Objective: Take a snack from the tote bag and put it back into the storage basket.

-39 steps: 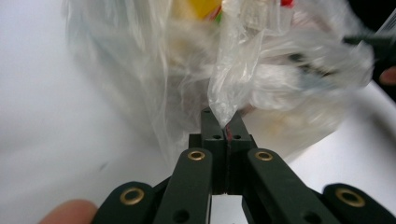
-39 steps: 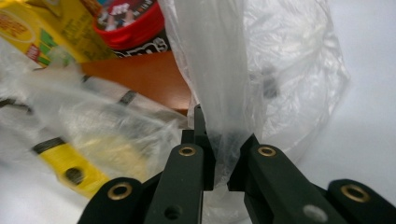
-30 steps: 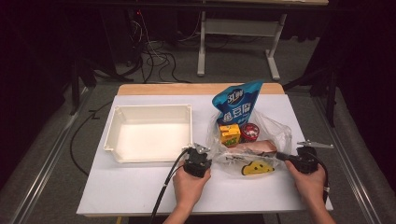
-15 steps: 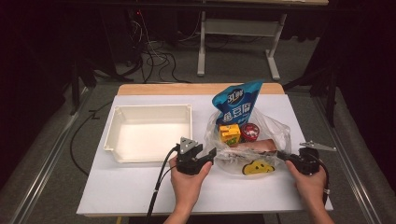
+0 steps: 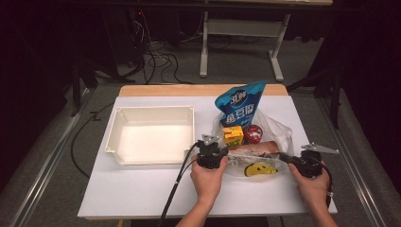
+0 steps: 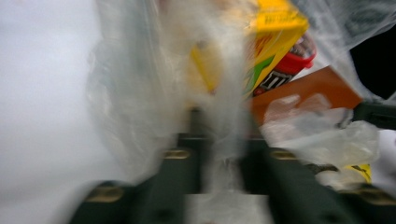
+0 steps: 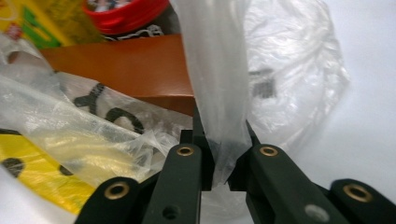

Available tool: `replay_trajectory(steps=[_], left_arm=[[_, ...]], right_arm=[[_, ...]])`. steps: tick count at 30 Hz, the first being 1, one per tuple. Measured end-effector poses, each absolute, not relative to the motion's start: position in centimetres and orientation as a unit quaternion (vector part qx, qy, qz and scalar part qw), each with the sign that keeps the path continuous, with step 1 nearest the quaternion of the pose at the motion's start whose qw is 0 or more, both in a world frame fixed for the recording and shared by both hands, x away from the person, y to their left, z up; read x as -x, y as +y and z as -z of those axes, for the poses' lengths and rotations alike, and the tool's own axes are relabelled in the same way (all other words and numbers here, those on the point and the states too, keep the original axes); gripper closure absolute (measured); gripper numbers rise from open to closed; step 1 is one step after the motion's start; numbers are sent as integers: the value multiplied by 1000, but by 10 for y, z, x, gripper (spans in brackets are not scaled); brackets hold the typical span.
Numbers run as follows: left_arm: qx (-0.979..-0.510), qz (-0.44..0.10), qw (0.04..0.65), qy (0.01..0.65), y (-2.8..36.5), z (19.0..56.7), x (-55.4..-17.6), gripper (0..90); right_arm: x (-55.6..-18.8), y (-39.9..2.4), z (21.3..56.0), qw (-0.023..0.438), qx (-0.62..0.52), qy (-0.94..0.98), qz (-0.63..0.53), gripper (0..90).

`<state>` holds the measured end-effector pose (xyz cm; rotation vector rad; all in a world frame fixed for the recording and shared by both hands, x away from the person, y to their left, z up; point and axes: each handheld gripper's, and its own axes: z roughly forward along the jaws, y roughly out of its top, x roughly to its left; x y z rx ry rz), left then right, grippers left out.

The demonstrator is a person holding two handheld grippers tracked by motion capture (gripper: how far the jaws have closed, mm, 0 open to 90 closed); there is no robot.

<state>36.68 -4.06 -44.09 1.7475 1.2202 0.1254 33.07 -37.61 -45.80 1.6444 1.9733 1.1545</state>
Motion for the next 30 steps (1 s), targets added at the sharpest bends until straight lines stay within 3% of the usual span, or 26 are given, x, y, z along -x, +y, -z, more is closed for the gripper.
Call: replay_trajectory(steps=[16, 22, 30], left_arm=[[-682, -13, 517, 518, -6, 462, -347, 889], [-742, -19, 447, 499, -18, 478, -350, 900], [-798, -96, 381, 457, -32, 477, -350, 900]], right_arm=[[-329, -365, 454, 159, -570, 699, -401, 873], [-329, -365, 452, 155, -567, 696, -413, 870], [-338, -373, 469, 136, -611, 692, -360, 887]])
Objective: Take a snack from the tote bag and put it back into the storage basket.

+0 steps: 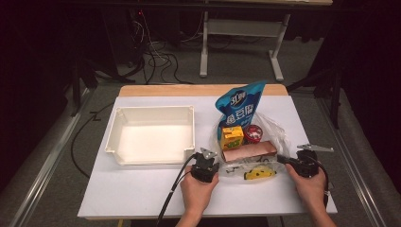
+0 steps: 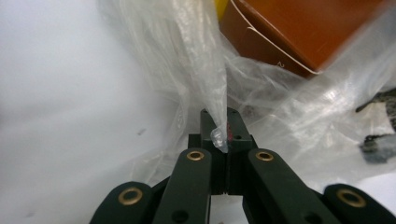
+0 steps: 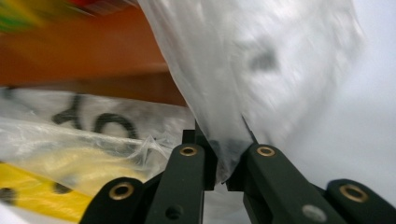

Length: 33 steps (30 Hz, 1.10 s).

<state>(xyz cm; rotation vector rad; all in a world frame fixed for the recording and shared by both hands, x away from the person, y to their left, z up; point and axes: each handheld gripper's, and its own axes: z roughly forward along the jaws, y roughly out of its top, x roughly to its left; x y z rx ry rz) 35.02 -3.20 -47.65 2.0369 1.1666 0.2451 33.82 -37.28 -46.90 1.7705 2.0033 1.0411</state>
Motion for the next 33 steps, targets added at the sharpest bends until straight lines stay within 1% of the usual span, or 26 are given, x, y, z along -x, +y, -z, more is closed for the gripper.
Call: replay_trajectory(steps=[1, 3, 4, 5, 6, 7, 8, 9, 10, 11, 12, 13, 14, 17, 19, 20, 22, 24, 25, 27, 28, 29, 30, 32, 33], left_arm=[[-795, -93, 383, 460, -31, 477, -351, 900], [-796, -97, 382, 459, -29, 477, -353, 900], [-797, -96, 382, 458, -29, 477, -352, 899], [-797, -96, 382, 458, -29, 477, -352, 894], [-798, -96, 383, 456, -29, 477, -352, 894], [-796, -102, 387, 454, -26, 474, -347, 810], [-791, -105, 396, 454, -24, 472, -344, 768], [-788, -110, 399, 455, -22, 469, -342, 710], [-785, -116, 404, 455, -19, 465, -340, 682], [-785, -116, 404, 455, -19, 465, -340, 649], [-780, -119, 413, 455, -17, 461, -338, 649], [-776, -118, 424, 453, -14, 456, -336, 583], [-766, -132, 434, 455, -10, 445, -333, 562], [-757, -142, 450, 452, -6, 431, -333, 484], [-755, -152, 451, 451, -6, 426, -334, 445], [-745, -180, 453, 455, -6, 419, -338, 432], [-734, -198, 454, 465, -7, 414, -343, 406], [-721, -205, 459, 477, -9, 413, -349, 401], [-721, -198, 458, 482, -11, 414, -353, 403], [-730, -193, 443, 483, -17, 419, -360, 431], [-736, -193, 434, 482, -20, 423, -363, 448], [-736, -193, 434, 482, -20, 423, -363, 485], [-747, -184, 419, 482, -26, 432, -369, 529], [-758, -174, 404, 481, -32, 440, -374, 566], [-764, -174, 393, 481, -34, 444, -377, 612]], right_arm=[[-341, -378, 474, 124, -620, 688, -355, 898], [-344, -389, 476, 87, -642, 659, -381, 898], [-344, -390, 477, 85, -643, 658, -384, 888], [-344, -390, 476, 88, -635, 664, -384, 851], [-344, -390, 476, 88, -635, 664, -384, 851], [-338, -386, 474, 100, -619, 676, -387, 688], [-335, -386, 471, 123, -610, 680, -388, 623], [-331, -386, 467, 138, -603, 680, -394, 585], [-328, -387, 462, 149, -595, 677, -407, 536], [-328, -387, 462, 149, -595, 677, -407, 536], [-326, -388, 456, 161, -587, 673, -420, 492], [-322, -388, 443, 190, -576, 663, -439, 428], [-320, -387, 437, 204, -567, 662, -445, 396], [-320, -381, 420, 229, -546, 661, -462, 344], [-322, -379, 415, 236, -537, 662, -467, 346], [-328, -373, 405, 252, -524, 666, -468, 365], [-338, -365, 398, 272, -513, 671, -461, 396], [-350, -357, 396, 275, -501, 682, -456, 429], [-358, -353, 396, 266, -494, 690, -457, 453], [-375, -347, 403, 241, -485, 713, -446, 480], [-383, -345, 407, 237, -488, 724, -426, 498], [-389, -343, 413, 234, -494, 730, -411, 512], [-395, -344, 418, 230, -499, 735, -398, 521], [-404, -346, 428, 212, -513, 735, -389, 549], [-408, -347, 432, 200, -519, 736, -385, 571]])
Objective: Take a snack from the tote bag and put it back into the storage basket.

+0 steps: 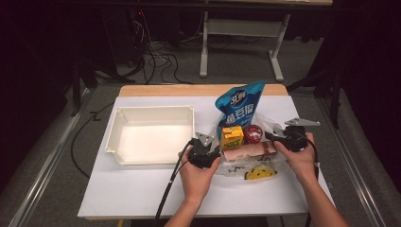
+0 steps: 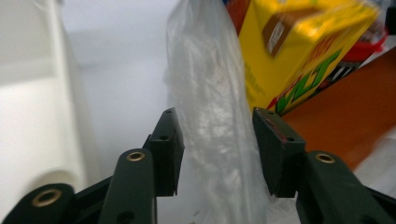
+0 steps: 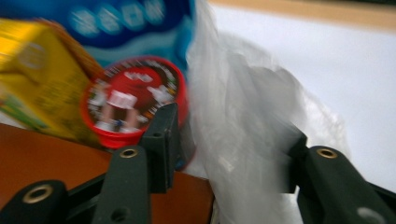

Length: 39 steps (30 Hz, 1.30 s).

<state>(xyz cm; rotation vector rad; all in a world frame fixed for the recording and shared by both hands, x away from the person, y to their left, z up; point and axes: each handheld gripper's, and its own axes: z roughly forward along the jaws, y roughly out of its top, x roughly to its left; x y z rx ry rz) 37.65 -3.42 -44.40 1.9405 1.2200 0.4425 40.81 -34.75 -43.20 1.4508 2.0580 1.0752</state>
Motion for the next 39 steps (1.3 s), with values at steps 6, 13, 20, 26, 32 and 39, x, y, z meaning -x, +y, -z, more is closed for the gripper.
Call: replay_trajectory(steps=[6, 13, 20, 26, 32, 39], left_arm=[[-786, -169, 354, 478, -43, 467, -384, 900], [-787, -156, 355, 480, -40, 476, -386, 900], [-781, -157, 368, 479, -32, 475, -373, 673], [-762, -157, 394, 490, -20, 468, -348, 447], [-788, -160, 365, 469, -35, 478, -336, 432], [-808, -187, 347, 438, -28, 477, -334, 883]], right_arm=[[-419, -353, 443, 179, -541, 740, -356, 900], [-432, -380, 465, 157, -595, 717, -327, 900], [-422, -380, 469, 157, -582, 720, -345, 727], [-373, -382, 452, 191, -573, 696, -389, 572], [-340, -382, 463, 160, -578, 706, -377, 794], [-346, -392, 473, 163, -579, 722, -342, 893]])
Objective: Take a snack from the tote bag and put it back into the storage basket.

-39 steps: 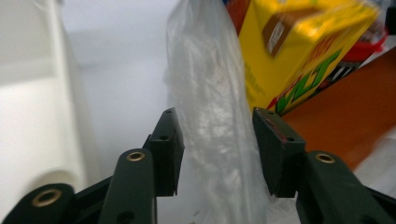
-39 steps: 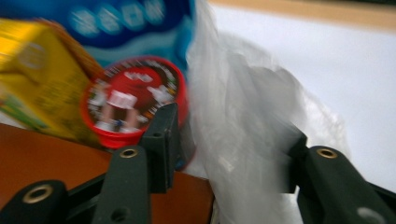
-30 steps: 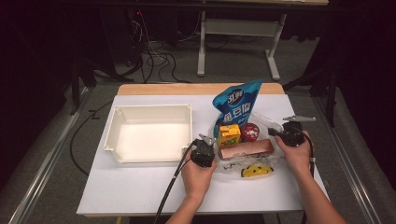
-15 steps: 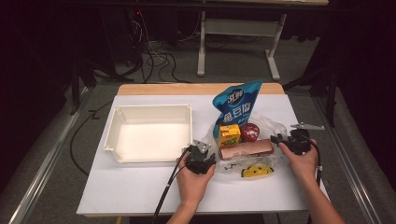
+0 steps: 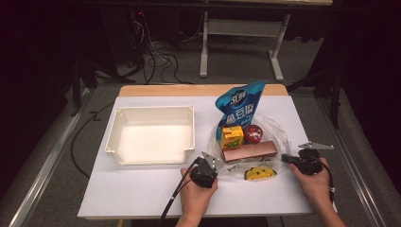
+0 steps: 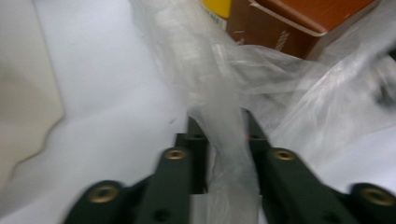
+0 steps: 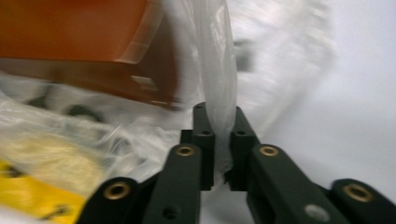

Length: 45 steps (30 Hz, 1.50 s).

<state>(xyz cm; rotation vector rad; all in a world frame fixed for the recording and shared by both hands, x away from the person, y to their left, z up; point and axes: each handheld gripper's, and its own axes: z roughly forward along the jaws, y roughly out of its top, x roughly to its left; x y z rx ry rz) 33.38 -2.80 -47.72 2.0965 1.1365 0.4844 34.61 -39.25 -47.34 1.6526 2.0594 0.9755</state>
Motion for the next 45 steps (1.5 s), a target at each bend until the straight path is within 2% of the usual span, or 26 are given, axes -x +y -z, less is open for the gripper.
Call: replay_trajectory(steps=[2, 3, 4, 5, 7, 10, 13, 17, 19, 23, 28, 31, 36, 40, 45], left_arm=[[-804, -182, 355, 440, -24, 478, -334, 878], [-803, -183, 353, 445, -24, 477, -333, 827], [-799, -184, 351, 452, -22, 477, -333, 722], [-793, -172, 365, 456, -19, 474, -332, 652], [-781, -170, 388, 459, -12, 467, -327, 574], [-770, -177, 408, 457, -6, 455, -324, 497], [-754, -198, 434, 453, 5, 430, -320, 457], [-747, -207, 446, 447, 13, 418, -324, 450], [-741, -203, 458, 448, 17, 414, -327, 492], [-740, -196, 464, 447, 19, 410, -335, 557], [-745, -192, 458, 446, 15, 418, -338, 619], [-744, -192, 459, 446, 15, 422, -337, 652], [-742, -186, 469, 441, 21, 422, -337, 615], [-738, -179, 478, 441, 30, 419, -339, 511], [-739, -175, 486, 433, 38, 418, -339, 449]], right_arm=[[-346, -395, 473, 163, -583, 719, -342, 871], [-345, -393, 473, 172, -575, 725, -339, 802], [-343, -391, 472, 178, -571, 726, -340, 704], [-341, -389, 470, 183, -572, 719, -348, 650], [-336, -390, 462, 181, -568, 707, -380, 550], [-328, -388, 449, 197, -565, 692, -404, 500], [-323, -384, 442, 211, -559, 686, -415, 480], [-318, -381, 435, 233, -555, 678, -422, 462], [-314, -383, 423, 256, -552, 660, -440, 428], [-317, -383, 405, 264, -540, 653, -461, 415], [-337, -368, 386, 263, -504, 668, -481, 432], [-358, -353, 377, 257, -479, 688, -481, 408], [-393, -332, 371, 246, -446, 708, -489, 407], [-416, -321, 370, 237, -436, 719, -487, 384], [-435, -315, 372, 225, -431, 721, -494, 372]])
